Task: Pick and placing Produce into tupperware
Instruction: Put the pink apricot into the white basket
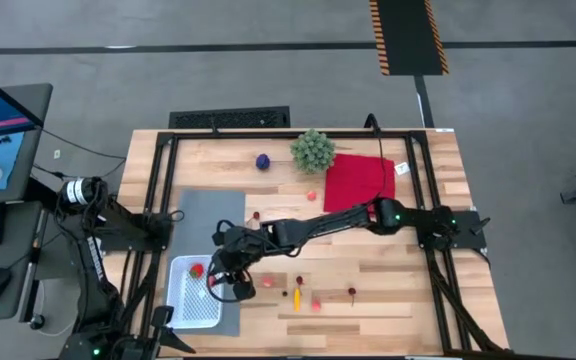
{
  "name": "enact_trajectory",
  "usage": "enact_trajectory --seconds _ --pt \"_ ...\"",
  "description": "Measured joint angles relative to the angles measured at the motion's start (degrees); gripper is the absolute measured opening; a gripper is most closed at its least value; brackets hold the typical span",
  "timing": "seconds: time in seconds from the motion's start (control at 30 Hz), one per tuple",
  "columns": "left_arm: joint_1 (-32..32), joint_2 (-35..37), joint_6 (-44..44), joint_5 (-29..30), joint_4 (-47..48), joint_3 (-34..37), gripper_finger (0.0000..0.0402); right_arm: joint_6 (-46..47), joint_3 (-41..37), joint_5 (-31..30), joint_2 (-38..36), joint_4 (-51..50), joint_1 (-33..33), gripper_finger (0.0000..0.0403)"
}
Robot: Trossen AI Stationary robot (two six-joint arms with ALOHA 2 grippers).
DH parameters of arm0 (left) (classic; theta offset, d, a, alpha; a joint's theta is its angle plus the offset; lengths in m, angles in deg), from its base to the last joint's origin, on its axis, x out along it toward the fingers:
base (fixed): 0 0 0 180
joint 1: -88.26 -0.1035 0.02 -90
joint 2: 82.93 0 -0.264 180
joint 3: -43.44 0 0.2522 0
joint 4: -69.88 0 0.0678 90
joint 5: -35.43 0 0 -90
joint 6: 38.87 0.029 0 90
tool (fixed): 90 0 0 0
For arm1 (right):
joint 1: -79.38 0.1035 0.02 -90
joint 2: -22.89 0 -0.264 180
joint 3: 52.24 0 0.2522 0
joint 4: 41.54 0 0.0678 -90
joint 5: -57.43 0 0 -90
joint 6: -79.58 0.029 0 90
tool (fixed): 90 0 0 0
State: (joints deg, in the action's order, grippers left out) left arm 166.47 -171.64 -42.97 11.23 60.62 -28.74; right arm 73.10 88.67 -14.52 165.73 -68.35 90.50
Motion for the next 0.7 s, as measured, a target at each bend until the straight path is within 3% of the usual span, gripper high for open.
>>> enact_trajectory --seconds 0.17,0.47,0.7 --pt "0.0 0.0 -0.2 0.4 0.0 0.0 0.0171 0.4 0.0 -0.1 0.0 0.1 0.0 0.0137" --pt "-0.8 0.0 -0.2 0.4 -0.2 0.0 0.0171 1.8 0.0 -0.5 0.0 0.5 -0.4 0.0243" --pt "-0.9 0.0 -0.1 0.5 -0.2 0.0 0.0171 0.1 -0.2 1.4 -2.1 -6.9 -1.0 0.0255"
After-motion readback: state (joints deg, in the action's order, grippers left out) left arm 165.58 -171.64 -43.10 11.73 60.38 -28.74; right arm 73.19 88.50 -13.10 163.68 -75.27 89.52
